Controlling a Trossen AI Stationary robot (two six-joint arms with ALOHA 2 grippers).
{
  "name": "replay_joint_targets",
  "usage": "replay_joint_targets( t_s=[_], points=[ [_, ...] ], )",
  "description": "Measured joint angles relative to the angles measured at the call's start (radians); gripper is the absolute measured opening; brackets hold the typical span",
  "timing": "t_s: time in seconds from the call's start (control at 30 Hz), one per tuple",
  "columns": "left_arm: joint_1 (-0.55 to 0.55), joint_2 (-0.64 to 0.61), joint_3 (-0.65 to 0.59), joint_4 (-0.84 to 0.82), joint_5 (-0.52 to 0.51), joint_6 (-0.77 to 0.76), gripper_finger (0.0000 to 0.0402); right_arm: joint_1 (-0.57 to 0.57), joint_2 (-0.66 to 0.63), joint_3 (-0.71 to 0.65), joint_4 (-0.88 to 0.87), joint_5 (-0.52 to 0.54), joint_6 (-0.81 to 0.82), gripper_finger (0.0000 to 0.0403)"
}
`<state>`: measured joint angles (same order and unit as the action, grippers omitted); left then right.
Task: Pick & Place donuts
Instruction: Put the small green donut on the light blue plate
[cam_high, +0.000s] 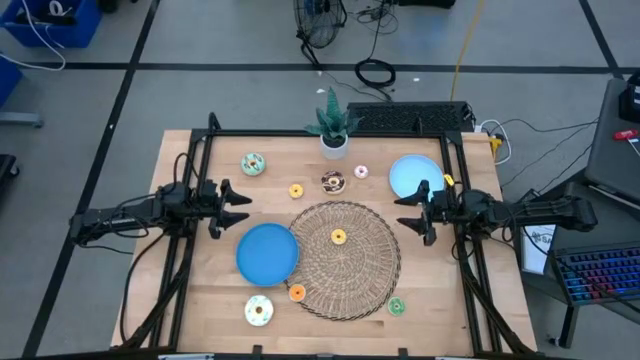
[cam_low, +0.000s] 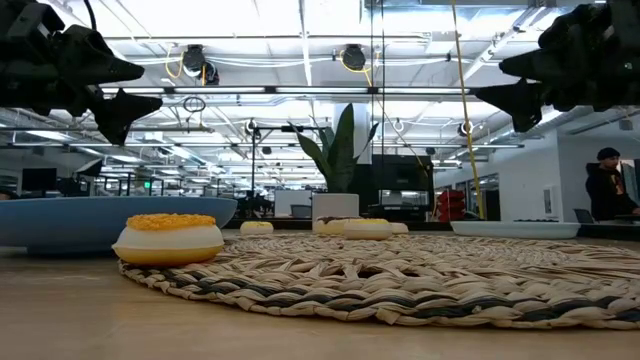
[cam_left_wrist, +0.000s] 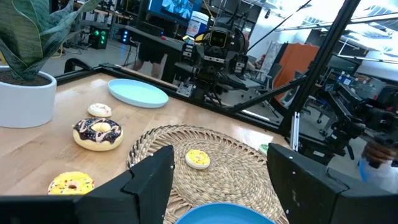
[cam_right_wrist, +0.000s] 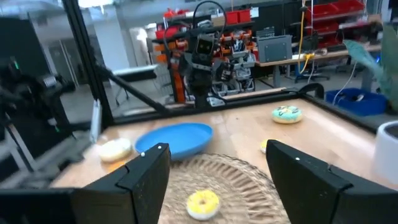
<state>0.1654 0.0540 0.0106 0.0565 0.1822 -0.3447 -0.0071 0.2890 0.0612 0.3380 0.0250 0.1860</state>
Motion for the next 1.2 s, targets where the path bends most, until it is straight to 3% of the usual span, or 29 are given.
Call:
replay_joint_targets(
  t_s=[0.2,0.8,0.97,1.1,1.2],
  points=[
    [0.000,0.000,0.000,0.000,0.000,0.000,0.0255,0.000,0.000,0.000,0.060,0.005,0.158,0.0251],
    [0.000,0.000,0.000,0.000,0.000,0.000,0.0255,0.000,0.000,0.000,0.135,0.036,0.149,0.0251],
    [0.000,0.000,0.000,0.000,0.000,0.000,0.0255,0.001,0.008,0.004,0.240,0.066,0.102,0.0251],
    [0.000,0.000,0.000,0.000,0.000,0.000,0.0255,0.062,0.066,0.059,0.237,-0.080,0.183,0.0251],
    [0.000,0.000,0.000,0.000,0.000,0.000,0.0255,0.173,0.170,0.126,0.248,-0.045,0.195,0.0251]
  ],
)
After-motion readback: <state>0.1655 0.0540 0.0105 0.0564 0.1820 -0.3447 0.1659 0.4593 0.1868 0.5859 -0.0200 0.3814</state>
